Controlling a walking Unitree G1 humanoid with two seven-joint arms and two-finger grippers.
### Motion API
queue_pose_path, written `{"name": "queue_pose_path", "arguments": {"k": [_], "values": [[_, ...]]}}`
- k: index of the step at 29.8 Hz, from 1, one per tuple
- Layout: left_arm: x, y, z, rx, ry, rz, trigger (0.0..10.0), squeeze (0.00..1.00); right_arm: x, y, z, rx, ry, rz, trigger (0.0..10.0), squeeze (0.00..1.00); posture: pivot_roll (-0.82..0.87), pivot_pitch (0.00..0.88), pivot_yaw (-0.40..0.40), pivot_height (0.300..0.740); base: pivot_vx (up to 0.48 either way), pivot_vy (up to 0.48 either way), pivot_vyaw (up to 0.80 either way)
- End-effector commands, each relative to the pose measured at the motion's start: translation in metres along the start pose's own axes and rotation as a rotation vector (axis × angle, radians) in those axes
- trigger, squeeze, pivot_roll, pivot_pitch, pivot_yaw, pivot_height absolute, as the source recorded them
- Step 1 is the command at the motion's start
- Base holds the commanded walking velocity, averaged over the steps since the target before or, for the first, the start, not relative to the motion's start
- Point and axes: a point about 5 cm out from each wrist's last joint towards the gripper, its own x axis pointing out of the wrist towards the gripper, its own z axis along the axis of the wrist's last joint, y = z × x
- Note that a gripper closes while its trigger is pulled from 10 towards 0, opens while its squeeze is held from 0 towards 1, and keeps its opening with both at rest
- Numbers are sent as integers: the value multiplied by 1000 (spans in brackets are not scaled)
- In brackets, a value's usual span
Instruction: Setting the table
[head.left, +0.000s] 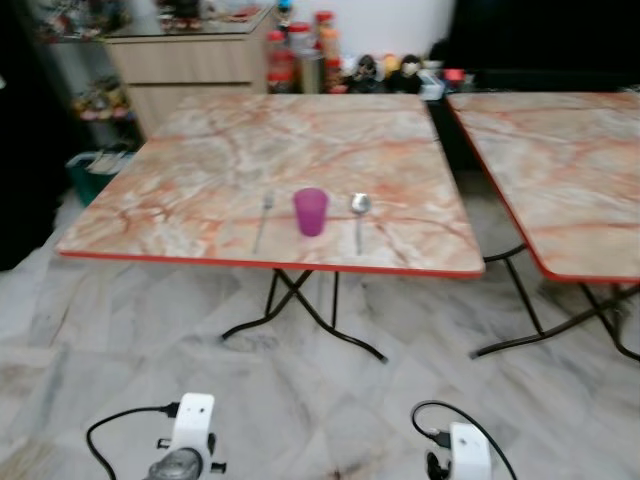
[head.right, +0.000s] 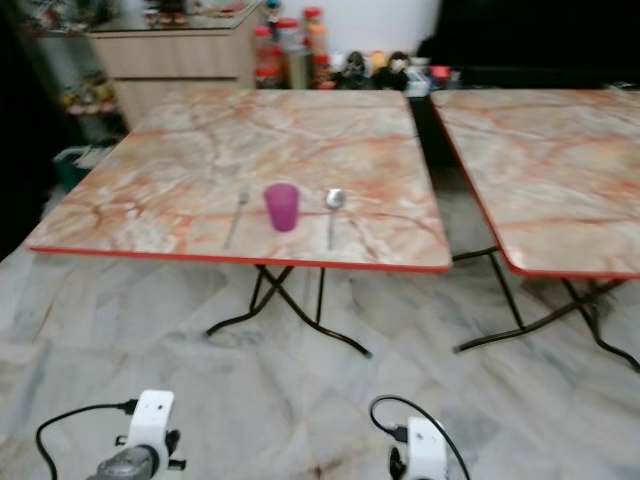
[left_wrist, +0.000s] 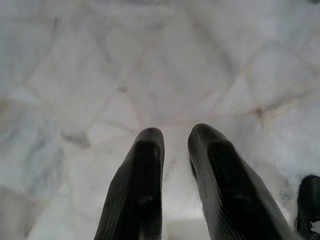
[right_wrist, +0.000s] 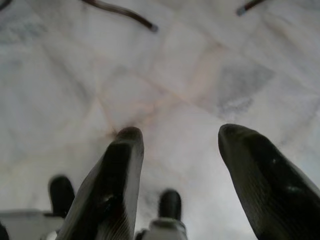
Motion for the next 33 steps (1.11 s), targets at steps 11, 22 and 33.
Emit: {"name": "queue_pose_path", "arguments": {"k": [11, 22, 33], "values": [[0, 3, 0, 14, 9, 11, 10000, 0, 1, 4, 3, 12, -8, 9, 10000, 0, -4, 0, 20, 736, 308, 0, 0], [1, 3, 3, 9, 2, 5, 10000, 0, 1, 4, 5, 17, -8, 8, 10000, 0, -4, 0, 18, 736, 282, 0, 0], [1, -2, 4, -15, -8, -38, 10000, 0, 1, 3, 3, 20, -6, 3, 10000, 0, -6, 0, 20, 736, 101, 0, 0]]}}
